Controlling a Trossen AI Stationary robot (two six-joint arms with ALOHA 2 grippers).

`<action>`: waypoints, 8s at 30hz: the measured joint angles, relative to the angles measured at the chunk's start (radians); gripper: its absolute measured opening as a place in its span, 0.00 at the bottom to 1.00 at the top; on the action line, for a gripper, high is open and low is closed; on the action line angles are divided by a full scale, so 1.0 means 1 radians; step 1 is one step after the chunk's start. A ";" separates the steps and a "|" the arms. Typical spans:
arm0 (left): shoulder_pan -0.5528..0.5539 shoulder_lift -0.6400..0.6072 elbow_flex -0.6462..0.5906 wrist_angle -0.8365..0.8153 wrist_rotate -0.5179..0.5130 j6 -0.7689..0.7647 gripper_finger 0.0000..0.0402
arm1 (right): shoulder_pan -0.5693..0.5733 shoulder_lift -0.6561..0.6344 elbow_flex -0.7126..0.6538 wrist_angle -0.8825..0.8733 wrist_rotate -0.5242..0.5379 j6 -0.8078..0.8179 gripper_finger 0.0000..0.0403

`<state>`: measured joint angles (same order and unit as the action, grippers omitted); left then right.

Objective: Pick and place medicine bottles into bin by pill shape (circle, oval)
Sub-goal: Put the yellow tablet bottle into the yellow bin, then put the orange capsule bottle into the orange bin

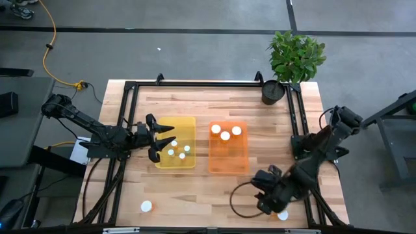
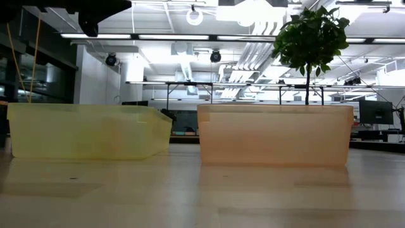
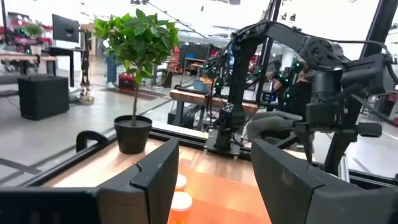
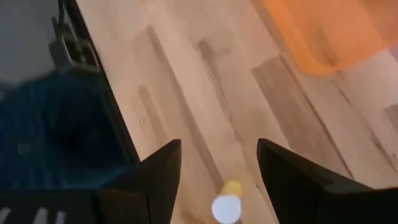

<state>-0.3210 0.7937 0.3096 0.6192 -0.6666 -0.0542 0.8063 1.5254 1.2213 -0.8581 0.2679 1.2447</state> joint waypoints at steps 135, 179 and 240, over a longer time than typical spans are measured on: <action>0.000 -0.207 0.000 -0.277 -0.114 -0.077 0.47 | -0.666 0.427 0.451 0.352 -0.040 -1.079 0.20; 0.000 -0.164 0.000 -0.207 0.144 -0.021 0.47 | -0.291 -0.308 -0.590 1.211 0.370 -1.174 0.21; -0.693 0.875 0.792 -1.400 0.319 -0.658 0.81 | -0.324 -0.307 -0.628 1.295 0.330 -1.167 0.21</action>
<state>-1.0140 1.6686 1.1019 -0.7804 -0.3481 -0.7121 0.4820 1.2182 0.5934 0.4374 0.5983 0.0776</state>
